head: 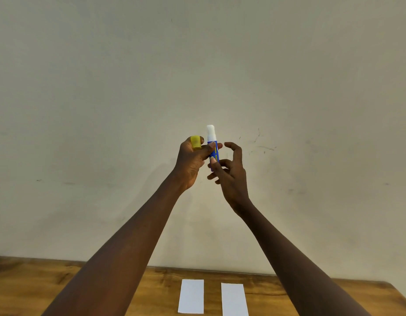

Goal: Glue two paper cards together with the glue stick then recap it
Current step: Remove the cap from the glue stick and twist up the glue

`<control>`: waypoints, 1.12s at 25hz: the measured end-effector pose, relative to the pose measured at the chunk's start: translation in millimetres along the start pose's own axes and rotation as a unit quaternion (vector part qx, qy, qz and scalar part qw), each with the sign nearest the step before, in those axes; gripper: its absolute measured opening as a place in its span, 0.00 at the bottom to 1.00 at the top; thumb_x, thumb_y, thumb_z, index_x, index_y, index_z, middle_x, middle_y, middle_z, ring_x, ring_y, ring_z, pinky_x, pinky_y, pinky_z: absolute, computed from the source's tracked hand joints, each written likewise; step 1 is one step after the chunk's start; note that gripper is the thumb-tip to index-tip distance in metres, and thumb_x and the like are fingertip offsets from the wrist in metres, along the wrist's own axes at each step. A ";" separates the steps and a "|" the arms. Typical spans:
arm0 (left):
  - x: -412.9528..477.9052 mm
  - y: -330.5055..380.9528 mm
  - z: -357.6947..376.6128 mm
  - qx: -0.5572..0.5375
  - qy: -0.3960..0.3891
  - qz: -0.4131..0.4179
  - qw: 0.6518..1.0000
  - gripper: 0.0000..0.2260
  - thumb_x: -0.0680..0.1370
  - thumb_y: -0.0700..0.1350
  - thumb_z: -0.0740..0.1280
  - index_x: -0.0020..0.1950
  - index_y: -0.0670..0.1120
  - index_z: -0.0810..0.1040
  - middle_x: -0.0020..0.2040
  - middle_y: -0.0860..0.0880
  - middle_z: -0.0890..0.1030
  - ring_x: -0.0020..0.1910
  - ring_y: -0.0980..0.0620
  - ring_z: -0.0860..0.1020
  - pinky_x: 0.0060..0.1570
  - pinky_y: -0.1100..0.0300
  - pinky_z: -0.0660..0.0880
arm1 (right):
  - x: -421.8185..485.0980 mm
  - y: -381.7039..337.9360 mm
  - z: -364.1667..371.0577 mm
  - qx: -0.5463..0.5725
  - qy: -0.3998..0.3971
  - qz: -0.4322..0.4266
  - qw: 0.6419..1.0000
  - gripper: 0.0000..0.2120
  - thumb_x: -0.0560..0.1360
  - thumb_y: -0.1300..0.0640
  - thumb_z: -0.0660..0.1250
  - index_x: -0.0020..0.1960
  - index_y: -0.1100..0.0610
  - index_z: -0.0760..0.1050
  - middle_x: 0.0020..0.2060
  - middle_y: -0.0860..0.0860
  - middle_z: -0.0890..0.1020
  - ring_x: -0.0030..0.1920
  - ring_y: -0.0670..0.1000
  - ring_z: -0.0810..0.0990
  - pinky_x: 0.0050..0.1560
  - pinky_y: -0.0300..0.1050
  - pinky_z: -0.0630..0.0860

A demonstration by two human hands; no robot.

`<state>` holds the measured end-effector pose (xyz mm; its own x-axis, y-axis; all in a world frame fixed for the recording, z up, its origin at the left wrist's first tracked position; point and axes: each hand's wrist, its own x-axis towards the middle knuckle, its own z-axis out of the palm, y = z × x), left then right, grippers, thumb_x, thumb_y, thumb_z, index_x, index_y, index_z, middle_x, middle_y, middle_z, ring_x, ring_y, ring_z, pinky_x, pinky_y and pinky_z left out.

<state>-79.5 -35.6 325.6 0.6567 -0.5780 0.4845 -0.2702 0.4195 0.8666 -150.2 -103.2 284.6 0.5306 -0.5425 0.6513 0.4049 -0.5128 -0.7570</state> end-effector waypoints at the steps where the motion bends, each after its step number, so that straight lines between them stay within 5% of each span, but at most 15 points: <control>1: -0.4 -1.6 0.2 -0.005 -0.007 -0.003 1.000 0.09 0.76 0.39 0.63 0.40 0.47 0.64 0.50 0.42 0.78 0.46 0.46 0.80 0.55 0.52 0.73 | -0.1 0.2 -0.5 -0.018 0.019 -0.005 1.000 0.22 0.74 0.54 0.64 0.64 0.53 0.59 0.45 0.56 0.79 0.35 0.51 0.80 0.34 0.34 0.75; 4: -0.7 -3.3 0.1 -0.006 0.009 0.006 1.000 0.10 0.75 0.39 0.66 0.41 0.47 0.64 0.44 0.43 0.78 0.36 0.55 0.82 0.43 0.63 0.77 | -1.6 0.0 -2.8 -0.100 0.040 -0.060 0.992 0.24 0.71 0.50 0.64 0.63 0.51 0.60 0.47 0.51 0.77 0.37 0.53 0.79 0.35 0.42 0.74; 8: 0.7 -3.2 -0.5 0.019 0.068 -0.013 0.997 0.11 0.73 0.38 0.68 0.39 0.47 0.66 0.46 0.40 0.73 0.45 0.45 0.74 0.39 0.63 0.71 | -6.4 -1.5 -2.6 -0.211 -0.006 -0.120 0.970 0.24 0.69 0.57 0.54 0.65 0.52 0.65 0.53 0.56 0.78 0.41 0.55 0.77 0.36 0.42 0.72; 12: -1.5 -5.5 0.1 0.070 0.070 0.003 0.995 0.14 0.71 0.34 0.68 0.36 0.47 0.65 0.44 0.40 0.73 0.45 0.45 0.74 0.35 0.67 0.74 | -7.5 -0.8 -1.9 -0.242 -0.032 -0.131 0.961 0.25 0.68 0.63 0.61 0.65 0.54 0.66 0.55 0.57 0.78 0.44 0.56 0.77 0.39 0.44 0.73; 16: -2.0 -7.3 -4.4 0.084 0.090 -0.011 0.992 0.15 0.71 0.34 0.69 0.36 0.48 0.65 0.45 0.40 0.74 0.46 0.44 0.74 0.46 0.56 0.72 | -3.3 5.5 -3.0 -0.302 -0.040 -0.147 0.941 0.33 0.64 0.72 0.63 0.65 0.52 0.65 0.55 0.55 0.79 0.42 0.56 0.78 0.38 0.40 0.69; 21: -5.1 -7.7 -7.2 0.066 0.046 -0.025 0.996 0.14 0.70 0.35 0.70 0.38 0.48 0.65 0.46 0.42 0.76 0.47 0.44 0.75 0.45 0.58 0.74 | 3.1 12.9 -3.5 -0.341 0.018 -0.149 0.928 0.32 0.65 0.76 0.59 0.64 0.51 0.68 0.50 0.55 0.83 0.44 0.56 0.80 0.38 0.41 0.66; 24: -8.5 -10.6 -8.9 0.078 0.019 -0.029 0.996 0.14 0.71 0.36 0.70 0.38 0.49 0.65 0.47 0.41 0.75 0.47 0.43 0.75 0.43 0.59 0.73 | 3.5 14.4 -3.6 -0.332 0.032 -0.151 0.931 0.28 0.66 0.75 0.62 0.61 0.55 0.70 0.45 0.57 0.84 0.42 0.57 0.80 0.38 0.42 0.67; 28: -16.4 -19.6 -14.3 0.045 -0.019 -0.066 0.997 0.11 0.72 0.38 0.69 0.42 0.49 0.68 0.44 0.46 0.80 0.49 0.44 0.77 0.56 0.47 0.71 | -2.6 18.3 -2.3 -0.322 0.021 -0.152 0.934 0.22 0.67 0.71 0.65 0.59 0.58 0.71 0.45 0.58 0.83 0.40 0.56 0.78 0.36 0.38 0.66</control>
<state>-74.9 -24.4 298.9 0.6639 -0.6505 0.3688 -0.2464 0.2754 0.9292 -146.0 -112.7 269.2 0.4290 -0.3245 0.8430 -0.0059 -0.9342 -0.3566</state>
